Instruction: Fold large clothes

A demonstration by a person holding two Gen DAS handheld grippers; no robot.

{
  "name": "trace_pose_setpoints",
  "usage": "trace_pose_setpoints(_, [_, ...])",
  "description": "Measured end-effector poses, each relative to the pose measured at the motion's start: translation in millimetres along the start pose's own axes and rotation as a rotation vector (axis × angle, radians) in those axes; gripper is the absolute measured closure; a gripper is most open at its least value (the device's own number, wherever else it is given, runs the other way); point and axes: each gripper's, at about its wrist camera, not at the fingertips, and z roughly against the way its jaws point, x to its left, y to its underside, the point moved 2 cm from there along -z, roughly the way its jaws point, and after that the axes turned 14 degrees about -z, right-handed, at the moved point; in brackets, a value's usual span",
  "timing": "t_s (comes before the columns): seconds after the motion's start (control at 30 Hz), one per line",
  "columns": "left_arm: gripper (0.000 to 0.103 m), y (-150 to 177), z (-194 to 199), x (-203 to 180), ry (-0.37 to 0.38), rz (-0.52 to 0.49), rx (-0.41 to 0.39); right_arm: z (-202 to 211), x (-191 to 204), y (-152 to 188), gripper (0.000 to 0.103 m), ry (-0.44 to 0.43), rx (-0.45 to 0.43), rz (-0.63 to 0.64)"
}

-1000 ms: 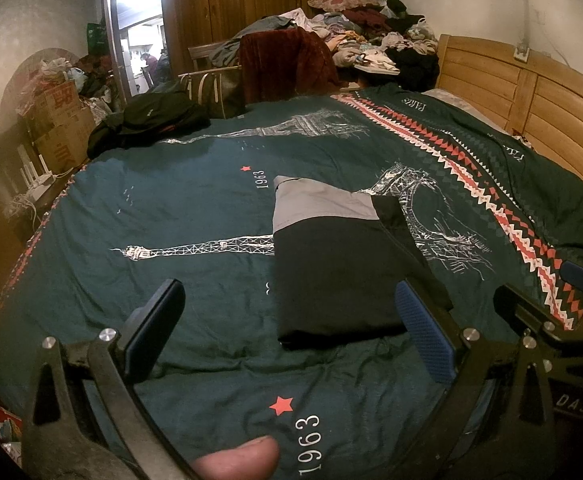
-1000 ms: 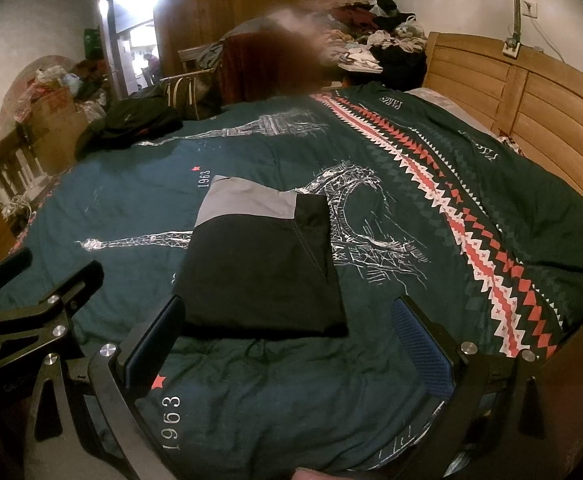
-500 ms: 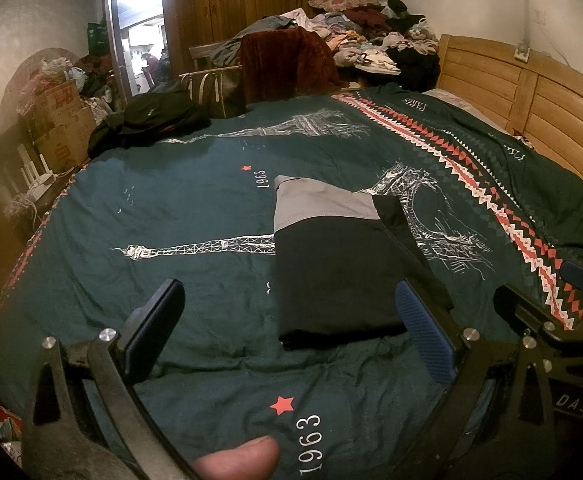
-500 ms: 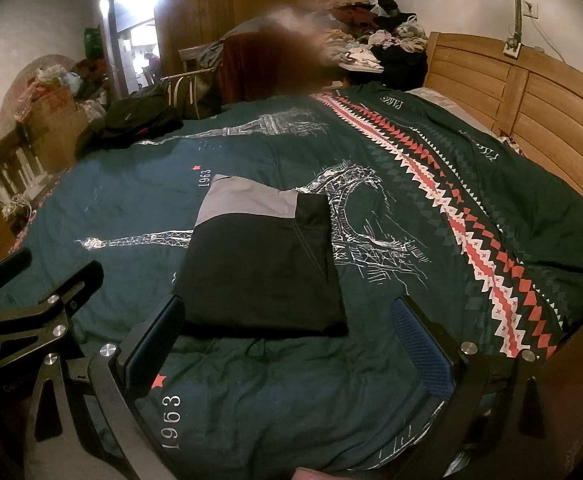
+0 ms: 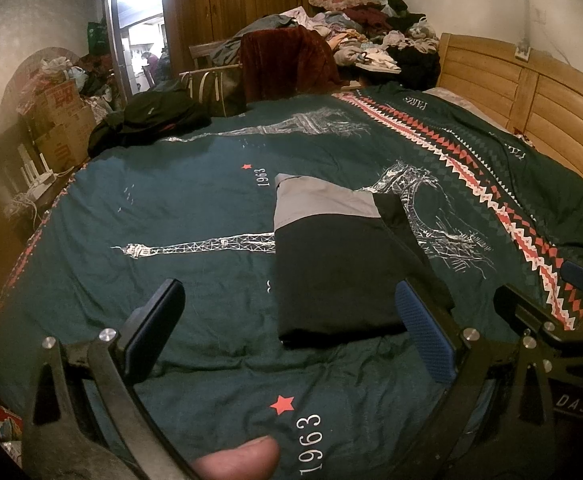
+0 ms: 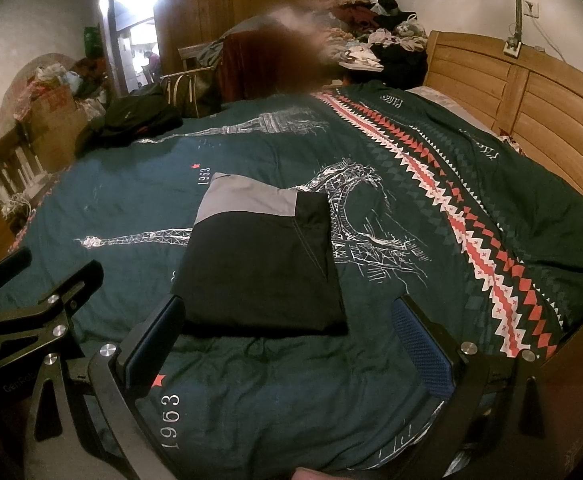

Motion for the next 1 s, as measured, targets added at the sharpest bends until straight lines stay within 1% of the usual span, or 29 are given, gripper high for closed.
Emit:
trace_pose_setpoints(0.07, [0.0,3.7,-3.0,0.9,0.003,-0.005,0.002,-0.2,0.0,0.1,0.0,0.002,-0.001,0.001])
trace_pose_setpoints(0.13, [0.0,13.2,-13.9,2.3,-0.002,-0.012,0.013,-2.5,-0.9,2.0,0.0,0.012,-0.003,0.006])
trace_pose_setpoints(0.2, [0.0,32.9,-37.4,5.5,-0.034,-0.027,0.048,-15.7,-4.0,11.7,0.0,0.053,-0.003,0.032])
trace_pose_setpoints(0.23, [0.0,43.1,-49.4,7.0,-0.049,-0.038,0.07,-25.5,-6.1,17.6,0.0,0.074,0.014,0.043])
trace_pose_setpoints(0.3, [0.0,75.4,-85.7,13.4,-0.074,-0.059,0.152,-55.1,-13.3,36.5,0.0,0.097,0.084,0.059])
trace_pose_setpoints(0.37, [0.0,98.6,-109.2,18.5,-0.077,-0.054,0.208,-86.8,-21.1,58.6,0.0,0.119,0.163,0.084])
trace_pose_setpoints(0.43, [0.0,122.3,-133.7,24.5,-0.075,-0.04,0.281,-115.0,-28.0,78.7,0.0,0.142,0.232,0.11])
trace_pose_setpoints(0.5, [0.0,133.6,-145.3,24.8,-0.068,-0.027,0.327,-138.7,-35.3,96.7,0.001,0.159,0.294,0.116])
trace_pose_setpoints(0.53, [0.0,135.3,-148.0,23.4,-0.067,-0.031,0.338,-147.9,-39.1,103.7,0.001,0.154,0.322,0.11])
trace_pose_setpoints(0.6, [0.0,137.3,-152.6,18.6,-0.065,-0.054,0.344,-161.3,-42.4,111.1,0.001,0.15,0.342,0.105])
trace_pose_setpoints(0.67, [0.0,144.9,-162.1,12.5,-0.06,-0.081,0.371,-176.0,-44.8,121.1,0.001,0.158,0.367,0.108])
trace_pose_setpoints(0.73, [0.0,149.8,-171.5,10.9,-0.05,-0.077,0.394,-188.1,-46.0,132.3,0.001,0.173,0.41,0.111])
trace_pose_setpoints(0.77, [0.0,154.4,-173.7,11.5,-0.047,-0.066,0.394,-192.0,-47.6,137.5,0.0,0.178,0.415,0.11])
trace_pose_setpoints(0.9, [0.0,153.8,-175.4,11.6,-0.041,-0.04,0.361,-195.3,-50.1,139.5,0.0,0.172,0.415,0.103])
trace_pose_setpoints(1.0, [0.0,157.9,-175.7,11.0,-0.04,-0.029,0.316,-198.6,-51.6,140.3,0.0,0.161,0.408,0.103])
